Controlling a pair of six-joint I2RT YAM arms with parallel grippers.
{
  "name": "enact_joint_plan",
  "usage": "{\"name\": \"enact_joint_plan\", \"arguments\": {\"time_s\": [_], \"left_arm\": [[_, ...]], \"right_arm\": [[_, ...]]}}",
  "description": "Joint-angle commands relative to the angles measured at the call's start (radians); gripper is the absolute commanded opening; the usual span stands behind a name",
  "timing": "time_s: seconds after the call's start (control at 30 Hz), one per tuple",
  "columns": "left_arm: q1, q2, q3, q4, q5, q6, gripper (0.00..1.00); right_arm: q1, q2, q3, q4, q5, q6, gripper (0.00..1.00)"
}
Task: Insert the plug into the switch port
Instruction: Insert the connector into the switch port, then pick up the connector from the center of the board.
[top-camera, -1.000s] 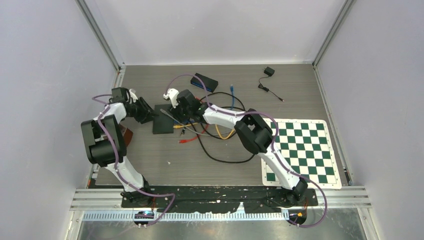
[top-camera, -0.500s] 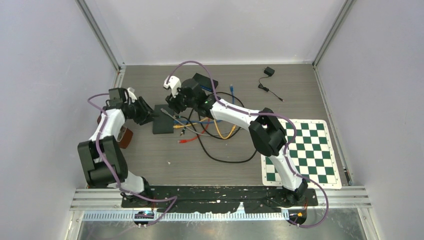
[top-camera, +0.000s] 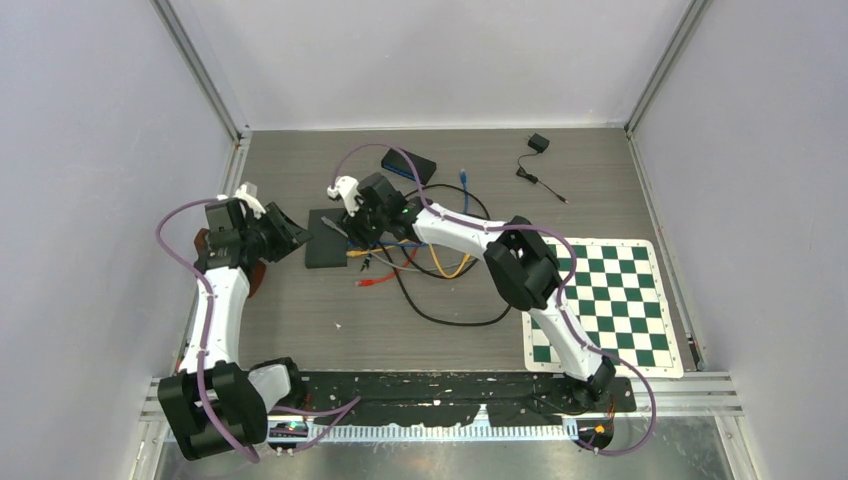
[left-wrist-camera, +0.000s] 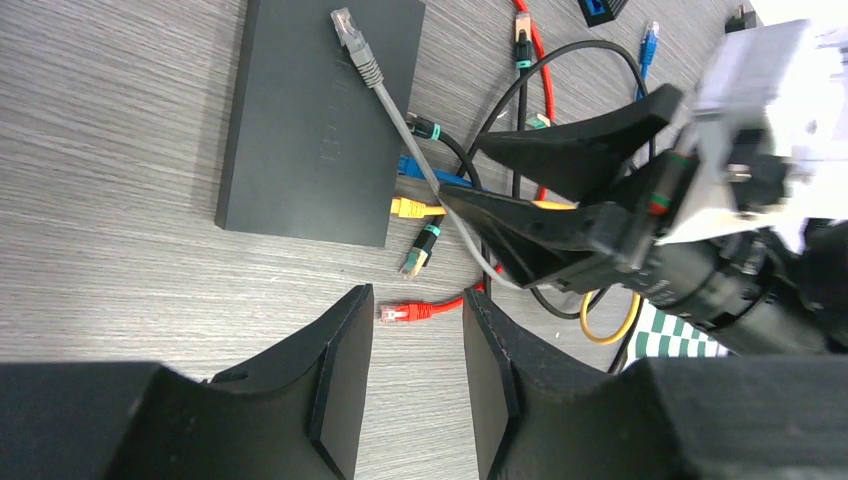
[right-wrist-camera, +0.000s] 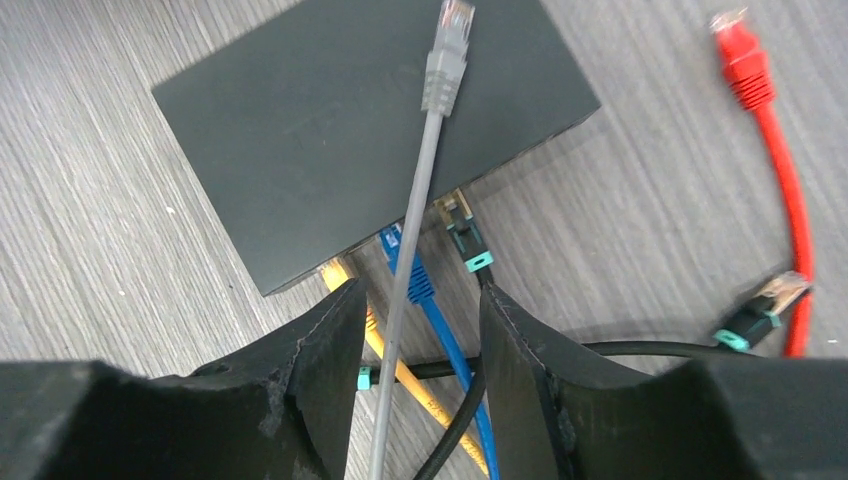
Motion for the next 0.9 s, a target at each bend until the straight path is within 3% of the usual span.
{"name": "enact_joint_plan", "arguments": {"time_s": [0.0,0.23,0.3,0.37,0.43,0.5,0.7,0.87], "left_arm": [[0.002,-0.014,0.012,0.016,0.039,0.028,0.41],[0.002,0.009,0.007,0.035,0.091,0.017,0.41],[0.002,0.015,0.005,0.046,0.108,0.006,0.41],[0.002,0.017,-0.001,0.062,0.123,0.001,0.42],[0.002,0.015,-0.003,0.071,0.128,0.001,0.42],[0.002,0.017,0.005,0.066,0.138,0.011,0.43],[0.001,0.000,0.034,0.047,0.143,0.031,0.47],[0.002,0.019,0.061,0.037,0.195,0.069,0.51]], "right_arm": [[0.013,0.019,0.060,-0.035,0.017,-0.013,0.52],[0.013,0.041,0.054,-0.038,0.055,-0.037,0.51],[0.013,0.043,0.053,-0.037,0.043,-0.039,0.45],[0.013,0.042,0.051,-0.031,0.032,-0.042,0.33],[0.013,0.027,0.042,-0.016,0.025,-0.044,0.13],[0.011,-0.005,0.022,0.001,0.007,-0.043,0.06],[-0.001,-0.147,-0.076,0.061,-0.121,-0.021,0.05],[-0.036,-0.281,-0.226,0.207,-0.292,0.096,0.05]]}}
